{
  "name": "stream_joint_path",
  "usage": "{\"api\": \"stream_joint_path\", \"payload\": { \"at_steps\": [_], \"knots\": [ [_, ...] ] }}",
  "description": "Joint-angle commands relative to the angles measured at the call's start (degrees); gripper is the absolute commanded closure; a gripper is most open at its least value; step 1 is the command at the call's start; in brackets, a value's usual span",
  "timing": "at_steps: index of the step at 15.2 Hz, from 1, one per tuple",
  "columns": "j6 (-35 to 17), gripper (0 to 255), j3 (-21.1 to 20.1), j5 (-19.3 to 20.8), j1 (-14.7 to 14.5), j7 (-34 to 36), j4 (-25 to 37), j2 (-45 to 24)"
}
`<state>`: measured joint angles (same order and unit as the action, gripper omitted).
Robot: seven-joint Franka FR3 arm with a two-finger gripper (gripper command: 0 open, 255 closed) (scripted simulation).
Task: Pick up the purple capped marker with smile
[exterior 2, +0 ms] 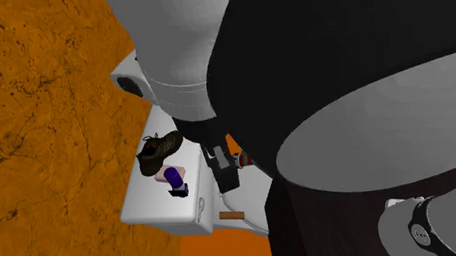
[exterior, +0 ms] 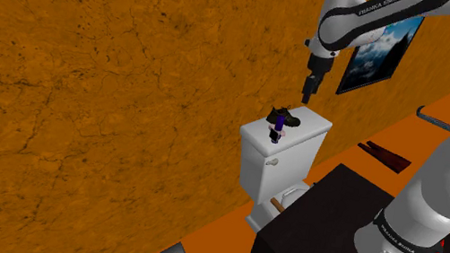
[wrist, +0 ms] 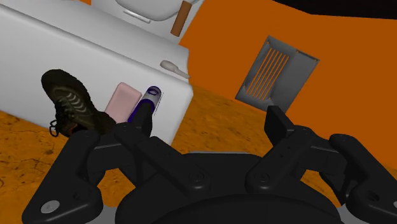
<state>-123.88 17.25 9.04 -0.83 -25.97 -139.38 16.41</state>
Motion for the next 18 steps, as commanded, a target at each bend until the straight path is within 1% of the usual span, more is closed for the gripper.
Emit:
{"api": "stream_joint_path", "payload": {
  "at_steps": [1, 5, 9, 14, 17, 18],
  "knots": [
    [-3.7, 0, 1.4, -1.2, -0.2, -2.6, 1.0, -4.6],
    [-9.6, 0, 3.3, -5.3, -0.5, -8.3, 4.4, -14.1],
    [-13.9, 0, 3.6, -10.9, 0.2, -14.7, 9.2, -23.8],
    [-17.3, 0, 1.5, -17.6, 3.2, -22.0, 17.0, -35.8],
    [-18.3, 0, -0.4, -20.5, 5.4, -25.4, 22.6, -42.8],
    [-18.4, 0, -0.7, -20.8, 5.8, -25.7, 23.4, -43.6]
  ]
}}
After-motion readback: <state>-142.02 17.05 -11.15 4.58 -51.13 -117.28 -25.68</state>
